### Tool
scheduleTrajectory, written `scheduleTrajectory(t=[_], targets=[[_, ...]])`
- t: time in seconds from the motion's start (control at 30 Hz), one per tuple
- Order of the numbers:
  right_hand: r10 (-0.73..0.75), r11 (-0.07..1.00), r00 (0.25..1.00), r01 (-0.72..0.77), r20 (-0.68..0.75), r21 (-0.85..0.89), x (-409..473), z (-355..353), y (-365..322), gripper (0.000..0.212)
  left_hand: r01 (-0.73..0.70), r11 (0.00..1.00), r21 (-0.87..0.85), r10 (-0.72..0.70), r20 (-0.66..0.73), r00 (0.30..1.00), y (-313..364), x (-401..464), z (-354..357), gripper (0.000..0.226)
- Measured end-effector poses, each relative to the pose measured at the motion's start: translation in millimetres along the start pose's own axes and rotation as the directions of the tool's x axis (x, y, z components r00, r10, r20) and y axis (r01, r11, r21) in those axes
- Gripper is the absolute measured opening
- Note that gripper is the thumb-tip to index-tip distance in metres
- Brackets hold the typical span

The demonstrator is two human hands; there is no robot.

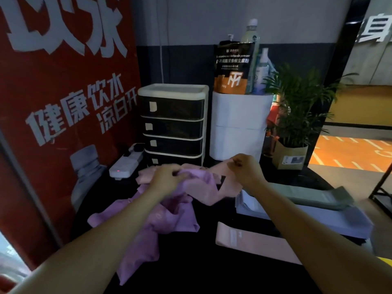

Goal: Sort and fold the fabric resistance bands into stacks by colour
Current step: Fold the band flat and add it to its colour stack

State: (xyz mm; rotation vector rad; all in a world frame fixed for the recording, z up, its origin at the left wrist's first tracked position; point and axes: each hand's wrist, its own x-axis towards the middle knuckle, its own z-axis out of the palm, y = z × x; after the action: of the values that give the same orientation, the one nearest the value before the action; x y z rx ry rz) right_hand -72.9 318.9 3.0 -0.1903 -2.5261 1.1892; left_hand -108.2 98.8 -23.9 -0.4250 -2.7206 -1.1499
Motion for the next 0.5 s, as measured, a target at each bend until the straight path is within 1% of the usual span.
scheduleTrajectory(t=[0.07, 0.2, 0.23, 0.3, 0.37, 0.43, 0.5], targets=[[0.004, 0.999, 0.999, -0.005, -0.032, -0.045, 2, -2, 2, 0.022, 0.024, 0.992, -0.122, -0.035, -0.091, 0.995, 5, 6, -20, 0.014], [0.045, 0.995, 0.995, -0.052, -0.087, -0.085, 6, -6, 9, 0.021, 0.083, 0.958, -0.274, -0.150, -0.238, 0.960, -1, 10, -52, 0.009], [0.071, 0.994, 0.992, -0.080, -0.107, -0.078, 6, -8, 11, 0.022, 0.102, 0.948, -0.301, -0.183, -0.255, 0.950, -7, 11, -58, 0.012], [0.118, 0.989, 0.984, -0.129, -0.136, -0.072, 6, -10, 15, 0.023, 0.132, 0.941, -0.313, -0.222, -0.270, 0.937, -18, 12, -65, 0.025], [0.125, 0.988, 0.984, -0.135, -0.128, -0.074, 5, -10, 16, 0.023, 0.157, 0.959, -0.237, -0.221, -0.274, 0.936, -24, 9, -67, 0.030], [0.092, 0.991, 0.990, -0.100, -0.104, -0.083, 3, -8, 13, 0.022, 0.145, 0.986, -0.087, -0.163, -0.257, 0.953, -25, 7, -65, 0.025], [0.054, 0.994, 0.996, -0.060, -0.073, -0.088, 1, -7, 6, 0.021, 0.161, 0.985, 0.056, -0.150, -0.171, 0.974, -25, 7, -60, 0.017]])
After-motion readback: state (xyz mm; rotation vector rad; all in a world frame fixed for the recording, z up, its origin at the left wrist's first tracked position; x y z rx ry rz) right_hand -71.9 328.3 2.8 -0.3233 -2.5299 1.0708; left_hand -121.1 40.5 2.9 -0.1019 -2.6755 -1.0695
